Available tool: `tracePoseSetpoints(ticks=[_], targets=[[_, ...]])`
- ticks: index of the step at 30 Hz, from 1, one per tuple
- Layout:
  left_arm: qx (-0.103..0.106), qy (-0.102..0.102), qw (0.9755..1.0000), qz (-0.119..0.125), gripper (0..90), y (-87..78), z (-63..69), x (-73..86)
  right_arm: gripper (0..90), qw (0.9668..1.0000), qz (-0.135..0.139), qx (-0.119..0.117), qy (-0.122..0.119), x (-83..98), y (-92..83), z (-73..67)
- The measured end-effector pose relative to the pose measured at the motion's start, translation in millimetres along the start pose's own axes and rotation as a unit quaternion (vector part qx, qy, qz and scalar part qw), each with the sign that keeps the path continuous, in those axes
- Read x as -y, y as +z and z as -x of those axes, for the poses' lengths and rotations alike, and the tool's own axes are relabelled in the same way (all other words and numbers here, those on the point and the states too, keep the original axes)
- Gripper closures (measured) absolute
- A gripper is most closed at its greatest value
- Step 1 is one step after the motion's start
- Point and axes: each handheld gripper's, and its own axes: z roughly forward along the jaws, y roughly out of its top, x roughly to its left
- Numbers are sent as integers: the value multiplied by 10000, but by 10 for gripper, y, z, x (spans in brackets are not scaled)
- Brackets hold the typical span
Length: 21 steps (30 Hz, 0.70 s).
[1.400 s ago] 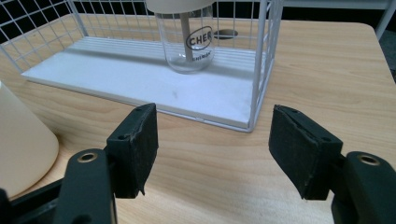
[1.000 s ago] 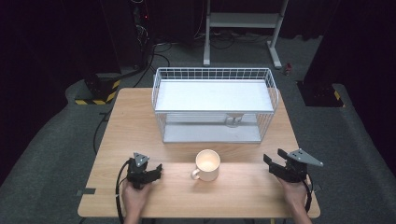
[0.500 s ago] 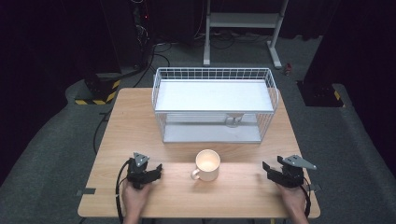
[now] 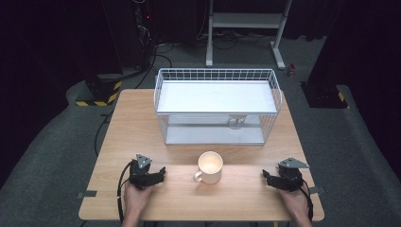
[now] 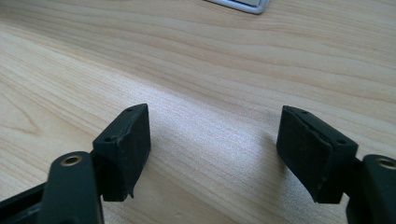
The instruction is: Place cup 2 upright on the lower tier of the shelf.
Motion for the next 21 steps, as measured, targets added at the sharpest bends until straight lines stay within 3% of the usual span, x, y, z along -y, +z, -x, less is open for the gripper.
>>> tracePoseSetpoints(ticks=[7, 12, 21], targets=[[119, 78, 9999, -7, 165, -26, 29, -21, 233, 9999, -43, 20, 107, -5, 8, 10], [362, 129, 9991, 186, 144, -101, 78, -38, 225, 9999, -36, 41, 108, -10, 16, 8], [782, 215, 9966, 175, 111, -194, 225, -5, 225, 9999, -36, 40, 108, -10, 16, 8]])
